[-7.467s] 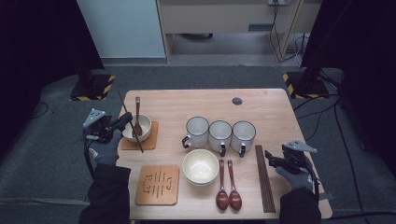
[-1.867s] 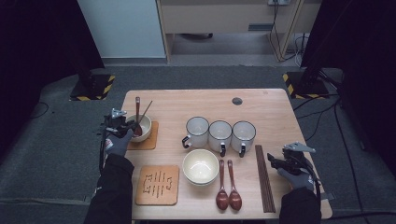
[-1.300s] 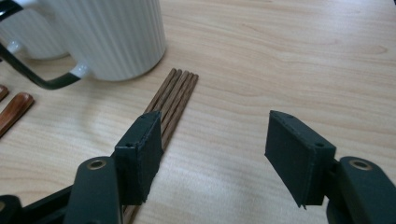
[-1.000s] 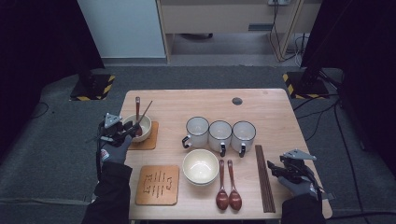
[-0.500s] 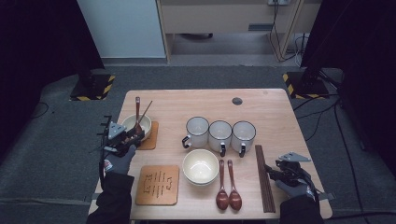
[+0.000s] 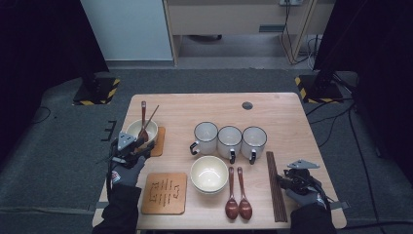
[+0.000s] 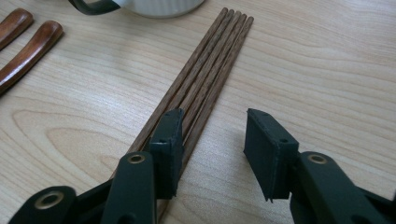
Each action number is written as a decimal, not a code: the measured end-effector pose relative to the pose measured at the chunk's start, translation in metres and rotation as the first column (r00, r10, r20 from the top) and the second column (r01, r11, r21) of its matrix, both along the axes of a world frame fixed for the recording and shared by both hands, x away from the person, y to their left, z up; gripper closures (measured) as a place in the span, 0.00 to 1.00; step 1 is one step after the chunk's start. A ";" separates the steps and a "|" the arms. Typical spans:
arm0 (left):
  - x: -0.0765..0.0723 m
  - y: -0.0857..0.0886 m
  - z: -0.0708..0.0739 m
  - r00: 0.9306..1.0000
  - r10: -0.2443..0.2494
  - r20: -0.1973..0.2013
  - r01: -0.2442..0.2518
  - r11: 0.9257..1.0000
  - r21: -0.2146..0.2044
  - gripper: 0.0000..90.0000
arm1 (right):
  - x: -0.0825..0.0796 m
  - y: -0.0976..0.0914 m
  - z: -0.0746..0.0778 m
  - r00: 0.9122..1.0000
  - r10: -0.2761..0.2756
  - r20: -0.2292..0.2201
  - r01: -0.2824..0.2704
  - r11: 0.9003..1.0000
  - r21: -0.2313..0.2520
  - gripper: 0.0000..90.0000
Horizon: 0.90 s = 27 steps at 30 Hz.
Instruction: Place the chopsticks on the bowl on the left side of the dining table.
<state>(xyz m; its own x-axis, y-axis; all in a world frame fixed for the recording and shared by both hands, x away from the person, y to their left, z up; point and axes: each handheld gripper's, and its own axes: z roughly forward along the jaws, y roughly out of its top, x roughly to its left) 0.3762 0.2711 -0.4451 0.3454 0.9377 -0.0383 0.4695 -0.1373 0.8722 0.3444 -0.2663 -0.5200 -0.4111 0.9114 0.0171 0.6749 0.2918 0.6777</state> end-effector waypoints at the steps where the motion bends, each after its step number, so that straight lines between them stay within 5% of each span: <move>1: 0.001 0.000 -0.001 1.000 -0.001 -0.003 0.001 1.000 0.000 0.58 | 0.000 0.000 0.000 1.000 0.003 0.000 -0.003 1.000 -0.007 0.64; 27: 0.003 -0.001 -0.005 0.999 -0.027 -0.017 0.027 1.000 0.012 0.58 | 0.006 -0.012 0.000 0.997 -0.055 -0.049 0.055 0.999 0.000 0.89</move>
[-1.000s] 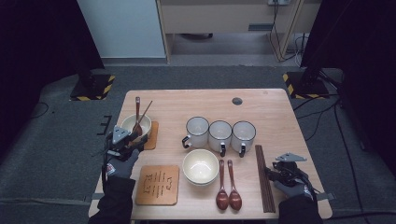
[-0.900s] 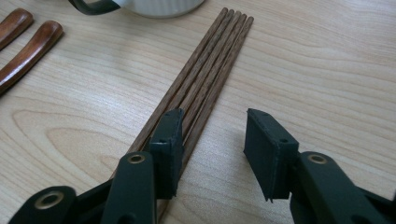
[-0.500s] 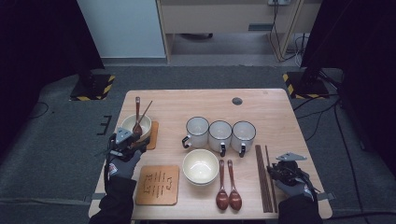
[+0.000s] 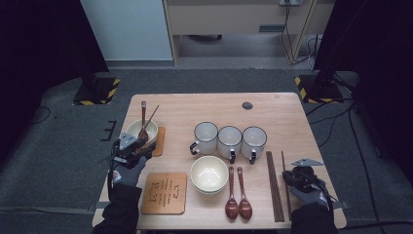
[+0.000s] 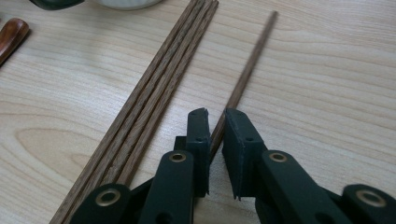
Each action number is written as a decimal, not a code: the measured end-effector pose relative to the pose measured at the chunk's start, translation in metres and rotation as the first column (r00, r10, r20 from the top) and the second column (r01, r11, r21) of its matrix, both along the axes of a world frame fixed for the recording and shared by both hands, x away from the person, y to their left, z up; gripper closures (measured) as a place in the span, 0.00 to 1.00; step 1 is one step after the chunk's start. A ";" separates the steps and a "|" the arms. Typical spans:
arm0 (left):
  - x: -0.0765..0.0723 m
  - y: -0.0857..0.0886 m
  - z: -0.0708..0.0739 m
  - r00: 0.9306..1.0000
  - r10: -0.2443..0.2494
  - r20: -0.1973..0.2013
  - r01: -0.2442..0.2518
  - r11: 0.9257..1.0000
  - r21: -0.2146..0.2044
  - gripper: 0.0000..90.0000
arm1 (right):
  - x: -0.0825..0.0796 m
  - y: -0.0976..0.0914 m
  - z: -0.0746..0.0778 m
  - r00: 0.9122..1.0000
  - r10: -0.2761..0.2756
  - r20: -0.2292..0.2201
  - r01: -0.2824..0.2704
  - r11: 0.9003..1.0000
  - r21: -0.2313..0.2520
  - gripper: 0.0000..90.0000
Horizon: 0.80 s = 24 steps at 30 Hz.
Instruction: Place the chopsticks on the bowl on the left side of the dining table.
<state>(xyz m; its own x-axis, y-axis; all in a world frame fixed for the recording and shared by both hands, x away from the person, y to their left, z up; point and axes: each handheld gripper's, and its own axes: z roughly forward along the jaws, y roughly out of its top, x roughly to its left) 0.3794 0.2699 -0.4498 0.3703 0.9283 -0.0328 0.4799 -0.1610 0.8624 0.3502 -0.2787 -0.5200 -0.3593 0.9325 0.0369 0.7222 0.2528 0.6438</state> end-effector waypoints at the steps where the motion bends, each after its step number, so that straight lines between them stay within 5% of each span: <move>1: 0.000 0.000 0.000 1.000 -0.006 0.001 0.006 1.000 0.004 0.57 | 0.001 0.000 0.000 1.000 -0.001 0.001 0.001 1.000 -0.004 0.90; 10: 0.002 -0.002 -0.003 1.000 -0.029 -0.002 0.029 0.998 0.055 0.55 | 0.007 -0.002 0.001 1.000 -0.020 -0.005 0.020 1.000 -0.008 0.94; 24: 0.002 -0.001 -0.002 0.999 -0.033 0.016 0.032 0.998 0.051 0.55 | 0.020 -0.004 0.000 1.000 -0.025 0.015 0.025 1.000 -0.012 0.94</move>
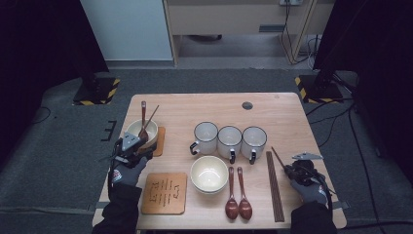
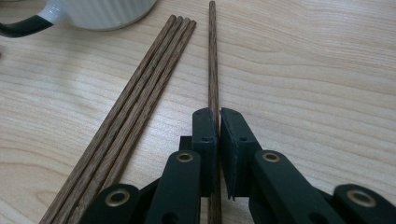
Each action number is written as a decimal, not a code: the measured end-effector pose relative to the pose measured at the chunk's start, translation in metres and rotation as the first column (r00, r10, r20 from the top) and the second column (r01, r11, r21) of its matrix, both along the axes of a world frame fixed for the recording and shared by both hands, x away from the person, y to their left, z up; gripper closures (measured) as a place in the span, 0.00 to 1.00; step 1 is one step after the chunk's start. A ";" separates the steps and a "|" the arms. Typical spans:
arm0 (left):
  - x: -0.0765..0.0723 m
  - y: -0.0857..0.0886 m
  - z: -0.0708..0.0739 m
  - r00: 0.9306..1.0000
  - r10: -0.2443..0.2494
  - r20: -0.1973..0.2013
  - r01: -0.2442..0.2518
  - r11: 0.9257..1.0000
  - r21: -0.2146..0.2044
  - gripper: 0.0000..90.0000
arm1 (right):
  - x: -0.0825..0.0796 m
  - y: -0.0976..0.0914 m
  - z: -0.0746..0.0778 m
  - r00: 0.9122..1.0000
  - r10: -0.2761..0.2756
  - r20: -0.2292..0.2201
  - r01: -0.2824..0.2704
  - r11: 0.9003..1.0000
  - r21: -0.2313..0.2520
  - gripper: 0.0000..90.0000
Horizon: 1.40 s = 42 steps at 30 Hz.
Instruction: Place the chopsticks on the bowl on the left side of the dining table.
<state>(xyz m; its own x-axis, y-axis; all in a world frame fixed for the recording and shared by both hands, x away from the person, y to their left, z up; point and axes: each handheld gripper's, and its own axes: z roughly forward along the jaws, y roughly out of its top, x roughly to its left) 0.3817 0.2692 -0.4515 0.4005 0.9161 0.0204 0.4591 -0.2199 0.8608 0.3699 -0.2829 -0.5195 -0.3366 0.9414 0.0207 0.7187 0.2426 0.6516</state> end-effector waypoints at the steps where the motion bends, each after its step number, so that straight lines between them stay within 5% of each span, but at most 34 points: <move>1: 0.000 0.000 0.000 1.000 0.000 0.000 0.000 1.000 0.000 0.55 | 0.000 0.000 0.000 1.000 0.000 0.000 0.000 1.000 0.000 0.94; 11: 0.000 -0.001 0.000 1.000 -0.006 -0.013 0.006 1.000 -0.009 0.56 | -0.003 -0.002 0.001 1.000 0.001 0.020 -0.002 1.000 0.016 0.84; 21: -0.002 0.002 0.004 1.000 0.007 0.010 -0.007 0.999 -0.033 0.58 | -0.029 -0.017 0.009 0.999 -0.005 0.041 0.004 0.999 0.037 0.79; 42: -0.004 0.006 0.009 0.999 0.016 0.034 -0.014 0.997 -0.072 0.57 | -0.039 -0.017 0.002 0.999 -0.004 -0.037 0.004 1.000 0.000 0.87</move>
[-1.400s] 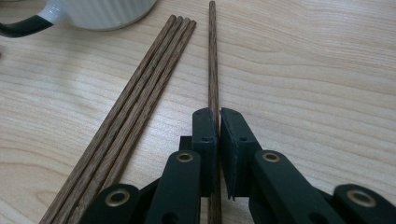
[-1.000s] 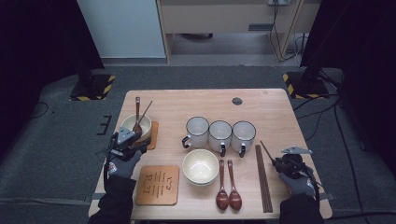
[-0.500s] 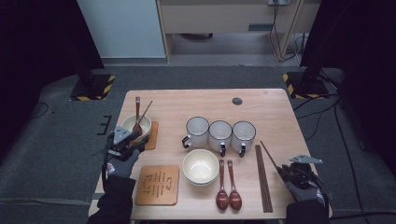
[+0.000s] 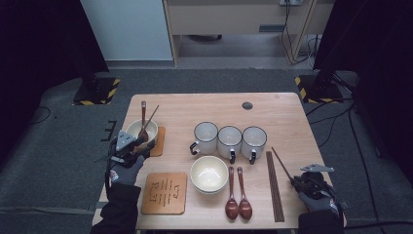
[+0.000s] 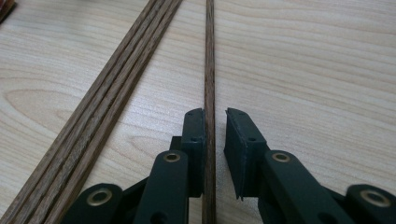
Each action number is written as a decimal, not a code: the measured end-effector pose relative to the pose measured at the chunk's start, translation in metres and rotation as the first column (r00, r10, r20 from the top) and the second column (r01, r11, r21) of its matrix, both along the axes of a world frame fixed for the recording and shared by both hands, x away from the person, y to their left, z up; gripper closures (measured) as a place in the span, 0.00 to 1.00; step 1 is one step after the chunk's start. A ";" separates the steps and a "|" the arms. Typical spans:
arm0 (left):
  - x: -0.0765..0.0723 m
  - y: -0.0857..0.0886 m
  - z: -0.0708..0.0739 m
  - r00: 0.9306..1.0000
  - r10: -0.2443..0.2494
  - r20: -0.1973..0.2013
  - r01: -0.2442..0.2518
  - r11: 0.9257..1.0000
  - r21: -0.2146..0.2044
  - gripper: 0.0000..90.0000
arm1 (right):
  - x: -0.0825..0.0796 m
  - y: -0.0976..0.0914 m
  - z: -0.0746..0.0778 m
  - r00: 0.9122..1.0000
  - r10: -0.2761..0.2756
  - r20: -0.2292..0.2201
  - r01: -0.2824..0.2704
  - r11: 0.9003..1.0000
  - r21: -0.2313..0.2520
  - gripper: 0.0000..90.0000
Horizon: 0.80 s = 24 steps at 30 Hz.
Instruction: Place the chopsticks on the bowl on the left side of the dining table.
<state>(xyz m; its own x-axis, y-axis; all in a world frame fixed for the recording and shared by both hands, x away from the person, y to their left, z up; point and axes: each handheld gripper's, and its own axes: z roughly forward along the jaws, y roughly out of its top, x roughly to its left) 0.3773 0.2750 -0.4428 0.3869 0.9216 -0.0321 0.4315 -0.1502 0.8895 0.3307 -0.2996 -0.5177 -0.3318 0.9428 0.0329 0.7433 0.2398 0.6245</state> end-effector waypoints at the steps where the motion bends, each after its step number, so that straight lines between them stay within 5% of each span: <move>1: 0.000 0.000 0.000 1.000 0.000 0.000 0.000 1.000 -0.001 0.57 | 0.000 0.000 0.000 1.000 0.000 0.001 0.000 1.000 -0.001 0.88; 24: 0.000 0.001 0.002 1.000 -0.002 0.000 0.002 1.000 -0.020 0.57 | 0.002 -0.006 0.007 0.999 -0.043 0.018 0.042 0.998 0.039 0.94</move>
